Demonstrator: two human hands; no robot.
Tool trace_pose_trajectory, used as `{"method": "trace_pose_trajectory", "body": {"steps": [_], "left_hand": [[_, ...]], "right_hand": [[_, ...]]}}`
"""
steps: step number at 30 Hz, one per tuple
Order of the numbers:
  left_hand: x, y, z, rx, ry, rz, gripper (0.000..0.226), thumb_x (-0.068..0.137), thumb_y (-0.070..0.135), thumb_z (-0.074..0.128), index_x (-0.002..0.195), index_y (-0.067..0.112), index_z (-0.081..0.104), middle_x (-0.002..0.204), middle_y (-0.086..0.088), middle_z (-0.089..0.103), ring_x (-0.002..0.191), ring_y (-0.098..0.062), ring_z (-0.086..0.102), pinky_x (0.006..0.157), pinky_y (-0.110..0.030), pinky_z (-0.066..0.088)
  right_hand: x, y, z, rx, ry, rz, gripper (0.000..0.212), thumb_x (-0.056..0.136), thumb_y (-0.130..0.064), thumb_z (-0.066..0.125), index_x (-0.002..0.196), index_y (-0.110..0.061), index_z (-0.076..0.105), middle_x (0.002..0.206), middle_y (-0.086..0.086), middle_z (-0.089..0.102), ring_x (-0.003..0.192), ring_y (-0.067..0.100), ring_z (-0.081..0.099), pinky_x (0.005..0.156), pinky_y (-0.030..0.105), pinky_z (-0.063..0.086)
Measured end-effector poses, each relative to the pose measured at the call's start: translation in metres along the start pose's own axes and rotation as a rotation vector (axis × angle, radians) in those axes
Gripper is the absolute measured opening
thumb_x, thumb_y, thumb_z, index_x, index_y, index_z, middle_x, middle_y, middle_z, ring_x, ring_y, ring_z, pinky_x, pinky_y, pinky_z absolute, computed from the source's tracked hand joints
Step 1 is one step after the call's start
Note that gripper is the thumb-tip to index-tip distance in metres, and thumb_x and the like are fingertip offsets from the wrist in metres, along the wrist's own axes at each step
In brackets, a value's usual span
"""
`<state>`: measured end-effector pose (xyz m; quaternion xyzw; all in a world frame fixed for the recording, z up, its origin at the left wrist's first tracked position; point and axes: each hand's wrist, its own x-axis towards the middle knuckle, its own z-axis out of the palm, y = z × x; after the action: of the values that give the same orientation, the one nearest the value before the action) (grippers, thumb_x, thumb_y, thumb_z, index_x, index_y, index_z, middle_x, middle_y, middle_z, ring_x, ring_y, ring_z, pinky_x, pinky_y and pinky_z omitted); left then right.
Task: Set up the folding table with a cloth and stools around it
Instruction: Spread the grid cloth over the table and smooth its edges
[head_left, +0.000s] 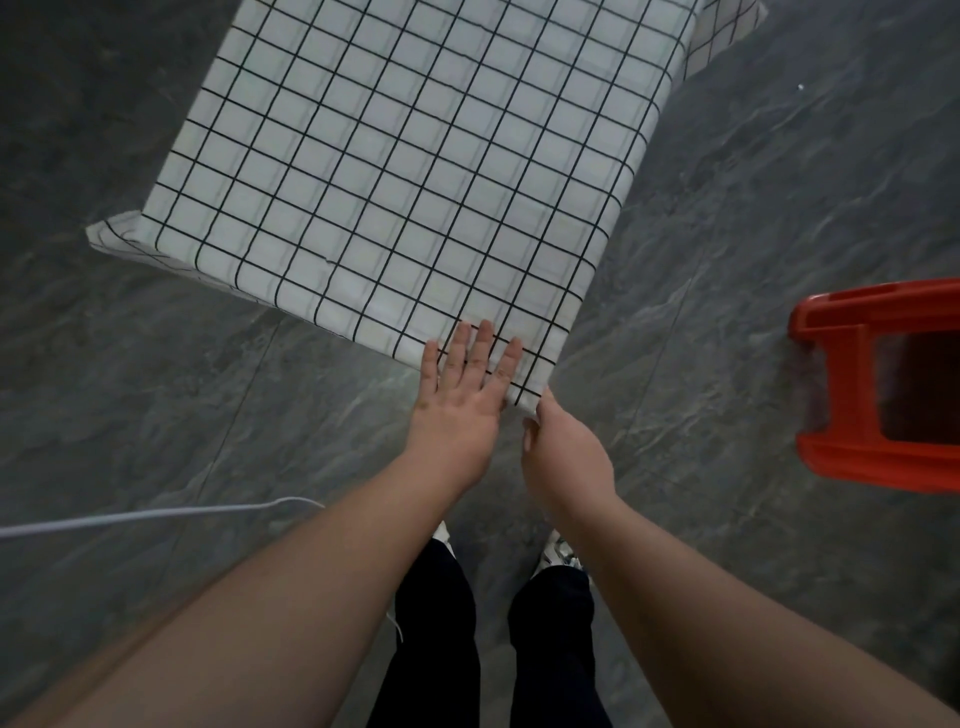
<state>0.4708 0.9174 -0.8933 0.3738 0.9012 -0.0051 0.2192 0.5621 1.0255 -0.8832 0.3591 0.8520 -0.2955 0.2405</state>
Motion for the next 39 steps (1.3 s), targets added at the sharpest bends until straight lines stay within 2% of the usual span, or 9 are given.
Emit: {"method": "trace_pose_trajectory", "body": {"steps": [3,7,11,16,19,22,30,36,39], "left_hand": [[0.001,0.002,0.002,0.006,0.004,-0.018,0.093,0.098,0.027,0.046,0.147,0.030,-0.034,0.157,-0.005,-0.037,0.142,-0.027,-0.037,0.117,-0.055,-0.013],[0.001,0.003,0.002,0.006,-0.002,-0.032,0.095,0.098,0.024,0.047,0.146,0.030,-0.034,0.153,-0.003,-0.042,0.140,-0.026,-0.040,0.116,-0.055,-0.017],[-0.001,0.010,0.001,0.022,-0.004,-0.044,0.100,0.095,0.020,0.052,0.147,0.028,-0.034,0.154,-0.005,-0.040,0.140,-0.028,-0.039,0.115,-0.056,-0.017],[-0.002,0.018,0.002,0.009,-0.015,-0.052,0.097,0.094,0.022,0.047,0.147,0.028,-0.034,0.155,-0.006,-0.039,0.141,-0.027,-0.038,0.116,-0.056,-0.017],[-0.003,0.016,0.000,-0.021,-0.007,-0.036,0.093,0.094,0.030,0.045,0.149,0.030,-0.029,0.158,-0.005,-0.033,0.143,-0.025,-0.035,0.116,-0.055,-0.016],[-0.006,0.012,-0.007,-0.050,0.029,-0.022,0.099,0.083,0.026,0.049,0.153,0.032,-0.020,0.161,-0.004,-0.026,0.147,-0.025,-0.027,0.117,-0.058,-0.012],[0.001,0.008,-0.009,-0.021,0.001,0.019,0.090,0.097,0.035,0.045,0.147,0.041,-0.030,0.160,0.001,-0.027,0.145,-0.024,-0.030,0.118,-0.049,-0.017],[0.001,0.011,-0.008,0.035,-0.030,0.003,0.108,0.091,0.018,0.056,0.144,0.036,-0.036,0.154,-0.002,-0.042,0.139,-0.027,-0.041,0.116,-0.054,-0.017],[0.001,0.010,-0.009,0.044,-0.052,0.009,0.107,0.091,0.018,0.055,0.143,0.036,-0.037,0.152,-0.003,-0.045,0.138,-0.028,-0.043,0.115,-0.054,-0.018]], "right_hand": [[-0.005,0.007,0.002,0.038,-0.031,0.013,0.056,0.097,-0.021,0.040,0.152,-0.027,0.028,0.121,0.003,0.064,0.111,0.030,0.059,0.078,0.040,0.052],[-0.006,0.014,0.003,0.029,-0.059,0.046,0.046,0.093,-0.009,0.035,0.135,-0.024,0.042,0.071,-0.004,0.050,0.072,0.026,0.057,0.057,0.037,0.046],[-0.002,0.016,0.000,-0.001,-0.063,0.051,0.053,0.089,-0.005,0.035,0.138,-0.023,0.041,0.071,-0.004,0.046,0.074,0.026,0.053,0.061,0.035,0.042],[-0.002,0.018,-0.003,0.122,-0.100,0.094,0.033,0.093,-0.012,0.040,0.124,-0.019,0.046,0.105,0.008,0.064,0.096,0.030,0.061,0.078,0.041,0.054],[-0.005,0.016,-0.002,0.171,-0.094,0.040,0.069,0.094,-0.015,0.051,0.154,-0.012,0.019,0.161,0.006,0.027,0.146,0.024,0.026,0.116,0.036,0.031],[-0.006,0.007,-0.006,0.217,-0.009,-0.082,0.082,0.095,-0.015,0.052,0.159,-0.017,0.001,0.167,-0.003,0.004,0.152,0.013,0.005,0.119,0.026,0.011],[-0.004,-0.015,-0.012,0.300,0.001,-0.028,0.061,0.104,-0.031,0.038,0.157,-0.033,0.007,0.142,0.004,0.055,0.118,0.021,0.060,0.094,0.037,0.050],[-0.002,-0.022,-0.010,0.212,-0.026,0.012,0.064,0.103,-0.021,0.042,0.157,-0.022,0.008,0.128,0.008,0.063,0.106,0.023,0.064,0.080,0.033,0.050],[0.001,-0.024,-0.010,0.196,-0.092,0.073,0.074,0.102,-0.019,0.045,0.159,-0.017,-0.002,0.131,0.008,0.062,0.110,0.024,0.064,0.088,0.039,0.052]]}}
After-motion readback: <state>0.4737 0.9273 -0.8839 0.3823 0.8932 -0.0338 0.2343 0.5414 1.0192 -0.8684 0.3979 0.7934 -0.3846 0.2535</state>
